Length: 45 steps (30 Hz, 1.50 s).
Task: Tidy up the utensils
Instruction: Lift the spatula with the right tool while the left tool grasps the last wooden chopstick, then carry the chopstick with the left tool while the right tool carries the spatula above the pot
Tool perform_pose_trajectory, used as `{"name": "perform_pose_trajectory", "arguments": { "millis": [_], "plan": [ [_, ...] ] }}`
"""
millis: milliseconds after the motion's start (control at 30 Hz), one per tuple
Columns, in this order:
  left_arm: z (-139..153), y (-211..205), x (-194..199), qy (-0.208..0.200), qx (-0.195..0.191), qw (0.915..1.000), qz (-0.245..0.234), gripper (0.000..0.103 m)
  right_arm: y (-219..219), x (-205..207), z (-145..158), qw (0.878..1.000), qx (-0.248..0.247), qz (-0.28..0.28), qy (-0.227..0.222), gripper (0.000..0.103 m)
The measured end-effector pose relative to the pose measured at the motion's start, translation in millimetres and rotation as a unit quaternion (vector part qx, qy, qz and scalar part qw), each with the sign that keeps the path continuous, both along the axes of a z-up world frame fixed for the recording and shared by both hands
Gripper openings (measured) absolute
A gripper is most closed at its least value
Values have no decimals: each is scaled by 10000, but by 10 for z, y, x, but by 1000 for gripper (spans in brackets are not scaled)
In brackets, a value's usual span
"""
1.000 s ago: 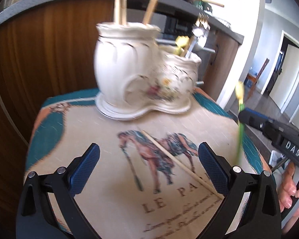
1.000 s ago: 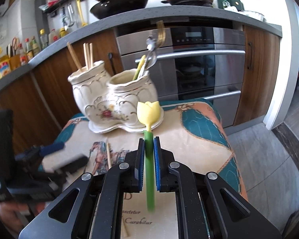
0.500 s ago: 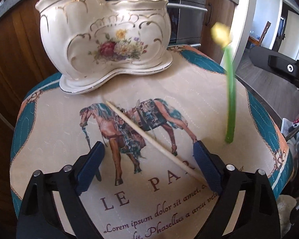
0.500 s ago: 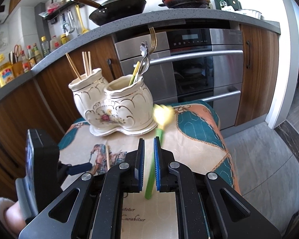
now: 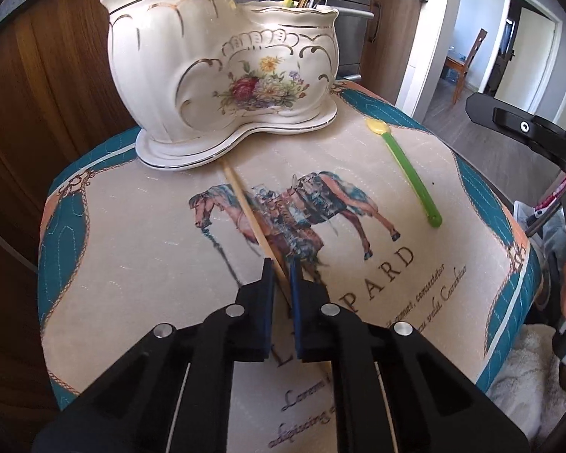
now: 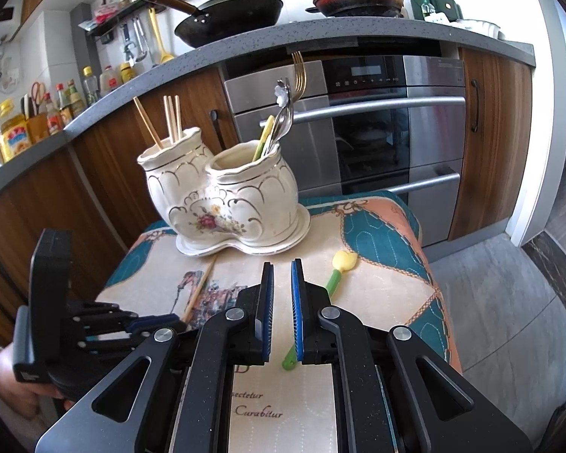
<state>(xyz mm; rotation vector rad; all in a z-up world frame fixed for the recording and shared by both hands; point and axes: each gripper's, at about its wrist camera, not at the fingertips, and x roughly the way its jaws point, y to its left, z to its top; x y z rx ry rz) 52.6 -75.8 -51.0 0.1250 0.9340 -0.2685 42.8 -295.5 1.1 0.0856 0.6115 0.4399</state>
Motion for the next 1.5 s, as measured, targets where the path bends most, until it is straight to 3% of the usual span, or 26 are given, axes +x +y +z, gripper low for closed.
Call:
{"name": "perform_pose_trajectory", "arguments": {
  "millis": [333,433,467,500,533,667,733,767,800,1067,1167,1200,1267,1500],
  "plan": [
    [106,198,-169,-7,-96,9998,-155,5,79,17,-33,10000,-56,32,28,10],
    [139,97,-183,-147,168,9995,-244,6,119,21,-44,9999,-74,74,49,10],
    [147,96,-159,-133,106,9996,-221,12,136,18,-49,9999,-92,92,52,10],
    [150,96,-137,-102,70,9998,-186,29,144,18,-55,9999,-108,109,54,10],
    [140,96,-107,-89,76,9998,-134,34,156,16,-60,9998,-128,125,57,10],
    [49,61,-9,-70,328,9994,-81,35,170,9,-78,9997,-174,152,69,10],
    [-21,47,34,40,304,9995,-117,33,163,10,-77,9997,-157,169,65,10],
    [-34,48,43,-1,292,9995,-141,24,156,11,-76,9997,-126,185,66,10],
    [-46,47,66,-7,283,9995,-149,9,151,13,-78,9997,-96,196,70,10],
    [17,252,-7,-226,-29,9995,-210,5,45,97,-92,9957,708,443,395,10],
    [91,340,-94,-329,-166,9991,-223,5,19,187,-168,9962,511,211,669,13],
    [114,370,-122,-376,-223,9987,-243,5,31,233,-219,9959,354,141,820,21],
    [156,397,-160,-416,-322,9983,-266,5,87,269,-293,9966,-20,-60,825,28],
    [147,411,-259,-467,-500,9968,-411,5,347,384,-517,9916,-903,-370,853,33]
  ]
}}
